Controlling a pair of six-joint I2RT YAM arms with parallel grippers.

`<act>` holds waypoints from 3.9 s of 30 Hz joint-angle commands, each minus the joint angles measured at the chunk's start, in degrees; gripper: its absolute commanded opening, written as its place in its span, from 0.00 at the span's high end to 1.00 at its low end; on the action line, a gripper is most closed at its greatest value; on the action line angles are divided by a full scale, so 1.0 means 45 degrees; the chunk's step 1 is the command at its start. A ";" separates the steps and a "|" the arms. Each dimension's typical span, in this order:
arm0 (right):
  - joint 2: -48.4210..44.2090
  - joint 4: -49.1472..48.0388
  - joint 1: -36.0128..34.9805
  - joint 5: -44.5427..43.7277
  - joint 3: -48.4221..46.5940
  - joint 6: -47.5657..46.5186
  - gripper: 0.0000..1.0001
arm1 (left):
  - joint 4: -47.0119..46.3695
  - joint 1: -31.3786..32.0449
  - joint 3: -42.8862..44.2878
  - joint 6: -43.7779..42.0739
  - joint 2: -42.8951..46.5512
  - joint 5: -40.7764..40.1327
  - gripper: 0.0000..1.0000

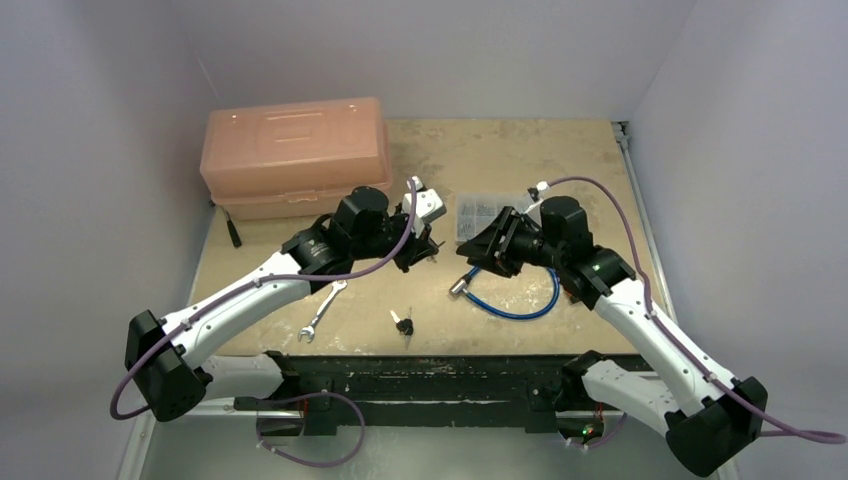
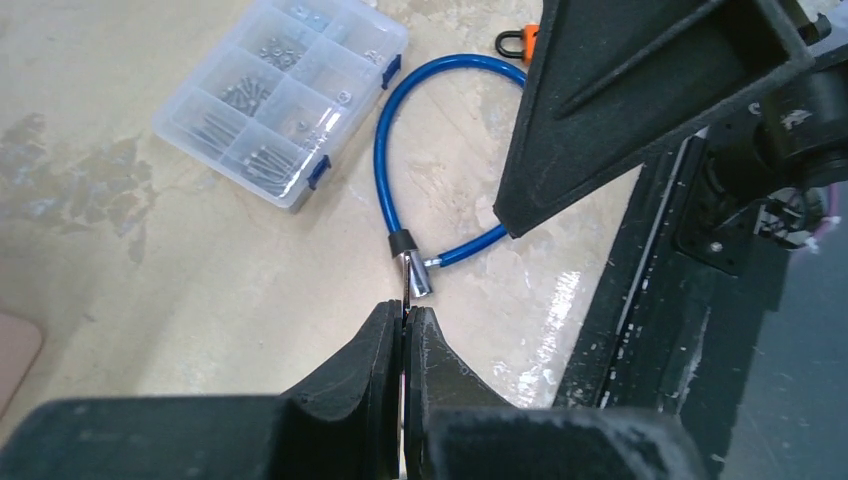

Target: Unlock with the key

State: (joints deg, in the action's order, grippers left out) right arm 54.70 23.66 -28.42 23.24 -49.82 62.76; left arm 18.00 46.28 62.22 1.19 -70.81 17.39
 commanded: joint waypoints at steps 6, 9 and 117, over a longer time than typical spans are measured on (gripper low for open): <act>0.0780 0.0215 -0.0425 -0.0634 -0.1139 0.1442 0.50 | -0.1783 0.1103 -0.0671 -0.2435 0.0795 -0.2169 1.00; 0.0889 0.0054 -0.0480 -0.0758 -0.1390 0.1551 0.50 | -0.1930 0.1462 -0.0769 -0.2814 0.0779 -0.2617 1.00; -0.4458 -0.7963 -0.1057 0.0264 0.3068 -0.0744 1.00 | -0.6561 -0.0188 -0.1855 0.7859 0.2046 0.3247 0.58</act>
State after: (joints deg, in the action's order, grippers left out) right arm 35.44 -10.11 -32.99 23.59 -35.64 60.51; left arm -8.21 45.74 54.46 34.98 -60.64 30.72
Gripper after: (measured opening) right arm 0.027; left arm 0.419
